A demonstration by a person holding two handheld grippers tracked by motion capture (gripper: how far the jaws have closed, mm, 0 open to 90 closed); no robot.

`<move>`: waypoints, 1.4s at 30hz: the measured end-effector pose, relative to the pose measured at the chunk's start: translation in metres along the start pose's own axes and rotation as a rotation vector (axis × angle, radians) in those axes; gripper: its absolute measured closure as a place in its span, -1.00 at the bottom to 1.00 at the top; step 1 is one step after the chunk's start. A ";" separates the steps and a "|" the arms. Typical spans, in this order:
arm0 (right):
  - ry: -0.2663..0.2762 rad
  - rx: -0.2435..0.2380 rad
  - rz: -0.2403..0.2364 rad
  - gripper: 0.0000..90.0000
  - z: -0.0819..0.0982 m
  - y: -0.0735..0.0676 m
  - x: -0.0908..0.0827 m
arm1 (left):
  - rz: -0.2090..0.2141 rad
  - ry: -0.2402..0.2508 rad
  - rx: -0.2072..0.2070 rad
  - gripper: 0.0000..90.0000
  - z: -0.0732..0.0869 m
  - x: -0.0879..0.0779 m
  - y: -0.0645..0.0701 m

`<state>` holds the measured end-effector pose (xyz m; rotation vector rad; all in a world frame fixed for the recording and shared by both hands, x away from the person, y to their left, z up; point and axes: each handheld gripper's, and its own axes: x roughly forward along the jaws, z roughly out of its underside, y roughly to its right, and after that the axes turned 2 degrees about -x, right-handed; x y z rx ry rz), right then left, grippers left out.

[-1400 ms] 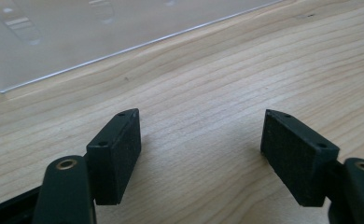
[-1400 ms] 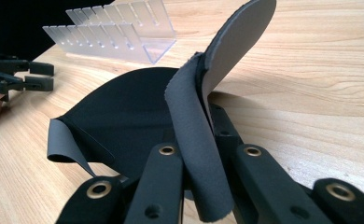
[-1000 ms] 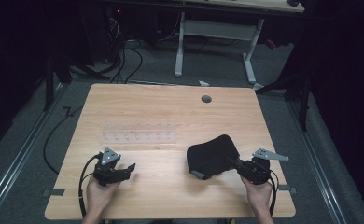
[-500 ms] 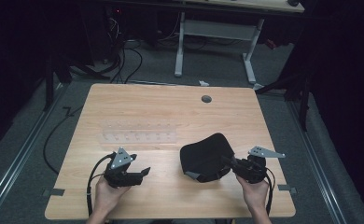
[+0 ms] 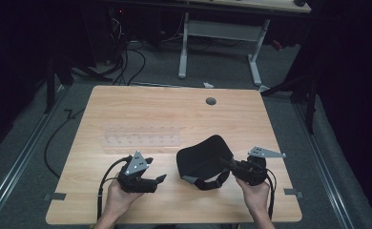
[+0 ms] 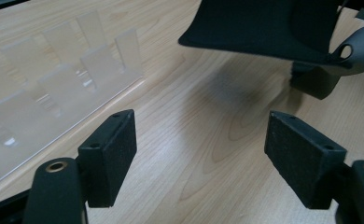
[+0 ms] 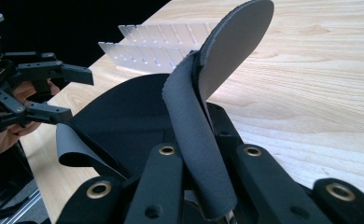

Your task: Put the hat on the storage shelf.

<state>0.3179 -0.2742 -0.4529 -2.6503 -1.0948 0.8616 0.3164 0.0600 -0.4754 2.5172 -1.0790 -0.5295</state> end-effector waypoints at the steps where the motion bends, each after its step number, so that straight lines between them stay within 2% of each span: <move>1: -0.003 -0.001 -0.005 0.90 -0.001 -0.001 0.001 | 0.004 0.000 0.001 -0.44 0.000 0.001 0.002; 10: -0.020 -0.001 -0.042 0.90 -0.007 -0.009 0.009 | 0.042 -0.010 0.033 -0.46 0.000 0.008 0.014; 15: -0.041 -0.004 -0.053 0.90 -0.009 -0.013 0.014 | 0.056 -0.007 0.060 -0.46 -0.001 0.010 0.020; 23: -0.067 -0.003 -0.059 0.89 -0.012 -0.017 0.019 | 0.070 -0.011 0.076 -0.44 -0.001 0.013 0.024; 32: -0.085 -0.022 -0.071 0.89 -0.017 -0.022 0.022 | 0.059 -0.027 0.095 -0.38 -0.001 0.012 0.024; 42: -0.079 -0.048 -0.097 0.89 -0.030 -0.032 0.022 | 0.026 -0.004 0.114 -0.24 -0.010 0.010 0.024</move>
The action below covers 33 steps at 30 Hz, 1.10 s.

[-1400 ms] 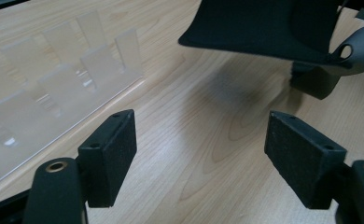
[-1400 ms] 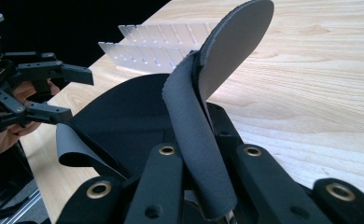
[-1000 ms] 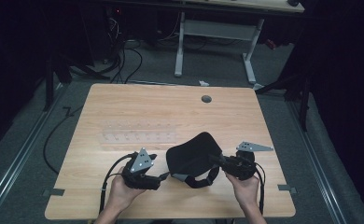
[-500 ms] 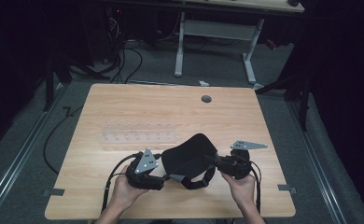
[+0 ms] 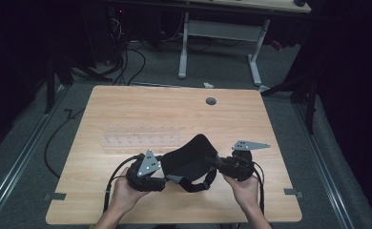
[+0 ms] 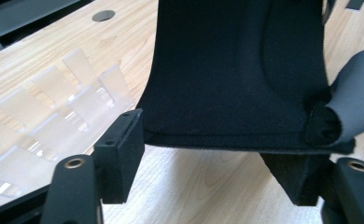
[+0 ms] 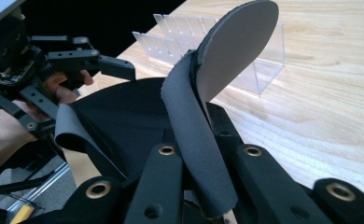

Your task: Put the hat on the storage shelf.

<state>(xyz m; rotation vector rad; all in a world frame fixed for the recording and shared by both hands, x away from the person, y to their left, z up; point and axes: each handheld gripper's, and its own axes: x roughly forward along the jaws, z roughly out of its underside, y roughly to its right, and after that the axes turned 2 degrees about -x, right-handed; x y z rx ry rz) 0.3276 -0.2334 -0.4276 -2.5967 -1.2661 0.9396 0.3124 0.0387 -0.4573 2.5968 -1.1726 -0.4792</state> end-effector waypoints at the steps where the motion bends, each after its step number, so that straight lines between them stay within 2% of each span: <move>1: -0.001 -0.002 0.000 0.89 -0.001 -0.001 0.000 | 0.009 0.003 -0.005 -0.20 -0.001 -0.001 0.000; 3: 0.003 -0.003 -0.013 0.89 -0.003 -0.002 0.002 | 0.020 0.003 -0.004 -0.13 -0.001 0.000 0.002; 9: -0.002 -0.012 -0.039 0.89 -0.006 -0.008 0.010 | 0.008 -0.027 0.031 0.00 0.003 0.006 0.006; 14: 0.009 -0.010 -0.045 0.87 -0.008 -0.008 0.010 | 0.018 -0.032 0.038 0.33 0.001 0.005 0.006; 18: 0.020 -0.005 -0.041 0.81 -0.008 -0.007 0.011 | 0.051 -0.042 0.063 0.52 0.000 0.002 0.009; 19: 0.027 -0.012 -0.035 0.81 -0.009 -0.007 0.011 | 0.057 -0.034 0.060 0.55 0.000 0.002 0.011; 24: 0.043 -0.008 -0.032 0.75 -0.011 -0.007 0.011 | 0.100 -0.061 0.060 0.74 -0.004 -0.003 0.013; 29: 0.055 -0.004 -0.020 0.62 -0.011 -0.004 0.012 | 0.151 -0.091 0.066 0.90 -0.005 -0.008 0.019; 31: 0.071 0.003 -0.013 0.49 -0.011 -0.003 0.011 | 0.166 -0.102 0.056 0.91 -0.005 -0.009 0.021; 33: 0.098 0.008 -0.014 0.33 -0.011 -0.002 0.010 | 0.161 -0.103 0.049 0.91 -0.005 -0.009 0.020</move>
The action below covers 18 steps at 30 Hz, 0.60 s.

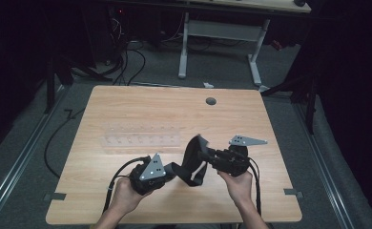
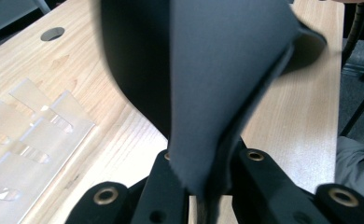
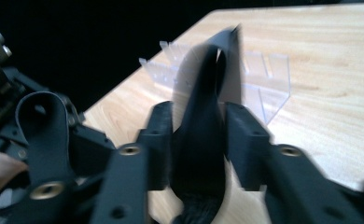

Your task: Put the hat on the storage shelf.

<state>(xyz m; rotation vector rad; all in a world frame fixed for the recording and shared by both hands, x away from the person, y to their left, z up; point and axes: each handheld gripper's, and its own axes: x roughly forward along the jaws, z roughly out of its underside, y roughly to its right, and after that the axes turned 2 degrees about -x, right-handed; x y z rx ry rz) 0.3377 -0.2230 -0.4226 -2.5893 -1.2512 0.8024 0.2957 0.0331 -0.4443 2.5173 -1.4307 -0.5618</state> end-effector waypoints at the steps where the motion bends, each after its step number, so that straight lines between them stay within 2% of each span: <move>1: 0.010 0.006 -0.004 0.27 0.000 0.001 -0.001 | 0.003 0.004 -0.019 0.91 -0.001 -0.001 -0.002; 3: 0.032 0.027 -0.013 0.18 0.001 0.003 -0.005 | 0.002 0.016 -0.042 0.91 -0.003 -0.004 -0.005; 5: 0.038 0.011 0.015 0.13 0.003 0.004 -0.009 | 0.001 0.041 -0.072 0.91 -0.007 -0.009 -0.008; 8: 0.041 0.016 0.049 0.07 0.010 0.010 -0.015 | -0.005 0.067 -0.106 0.91 -0.011 -0.016 -0.015; 11: 0.021 0.012 0.110 0.02 0.019 0.018 -0.018 | -0.018 0.078 -0.129 0.91 -0.013 -0.021 -0.020; 18: -0.050 -0.002 0.297 -0.07 0.046 0.045 -0.013 | -0.039 0.108 -0.172 0.91 -0.018 -0.030 -0.030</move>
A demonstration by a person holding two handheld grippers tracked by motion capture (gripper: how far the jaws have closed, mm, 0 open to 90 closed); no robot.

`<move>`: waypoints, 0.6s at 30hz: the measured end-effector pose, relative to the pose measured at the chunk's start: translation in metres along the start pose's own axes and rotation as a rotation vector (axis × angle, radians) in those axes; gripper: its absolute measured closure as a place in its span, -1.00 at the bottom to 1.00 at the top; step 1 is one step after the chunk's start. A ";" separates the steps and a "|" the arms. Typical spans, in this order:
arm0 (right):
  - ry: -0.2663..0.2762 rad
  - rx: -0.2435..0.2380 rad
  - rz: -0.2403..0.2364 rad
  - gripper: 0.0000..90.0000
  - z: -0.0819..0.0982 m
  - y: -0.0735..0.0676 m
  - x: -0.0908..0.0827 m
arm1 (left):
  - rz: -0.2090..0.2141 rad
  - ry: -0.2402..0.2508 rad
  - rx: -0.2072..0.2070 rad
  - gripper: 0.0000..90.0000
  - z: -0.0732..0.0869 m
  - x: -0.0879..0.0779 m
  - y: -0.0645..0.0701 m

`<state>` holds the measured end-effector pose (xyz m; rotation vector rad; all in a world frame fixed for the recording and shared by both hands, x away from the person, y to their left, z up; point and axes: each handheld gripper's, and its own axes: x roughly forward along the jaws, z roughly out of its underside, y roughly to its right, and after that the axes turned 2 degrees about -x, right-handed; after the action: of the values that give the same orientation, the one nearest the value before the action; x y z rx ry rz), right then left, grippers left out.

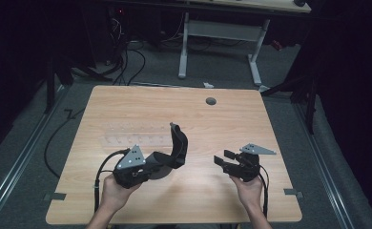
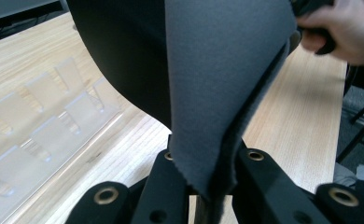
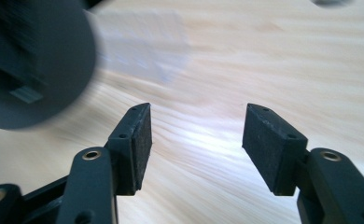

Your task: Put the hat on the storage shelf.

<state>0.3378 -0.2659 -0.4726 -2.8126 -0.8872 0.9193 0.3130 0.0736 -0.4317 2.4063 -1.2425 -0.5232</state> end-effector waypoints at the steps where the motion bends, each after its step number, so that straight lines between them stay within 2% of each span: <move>1: -0.017 -0.001 0.033 -0.08 0.005 0.005 0.003 | -0.003 0.003 -0.003 0.91 -0.001 -0.001 -0.001; 6: -0.067 0.002 0.146 -0.12 0.023 0.020 0.012 | -0.014 0.023 -0.023 0.91 -0.005 -0.007 -0.006; 9: -0.086 -0.012 0.206 -0.16 0.028 0.025 0.014 | -0.020 0.042 -0.038 0.91 -0.009 -0.011 -0.010; 14: -0.097 -0.024 0.279 -0.19 0.032 0.029 0.016 | -0.043 0.071 -0.061 0.91 -0.015 -0.018 -0.019; 18: -0.112 -0.048 0.319 -0.21 0.036 0.032 0.019 | -0.068 0.107 -0.079 0.91 -0.020 -0.025 -0.025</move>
<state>0.3464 -0.2862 -0.5196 -3.0257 -0.4806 1.1142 0.3266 0.1115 -0.4229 2.3834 -1.0789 -0.4479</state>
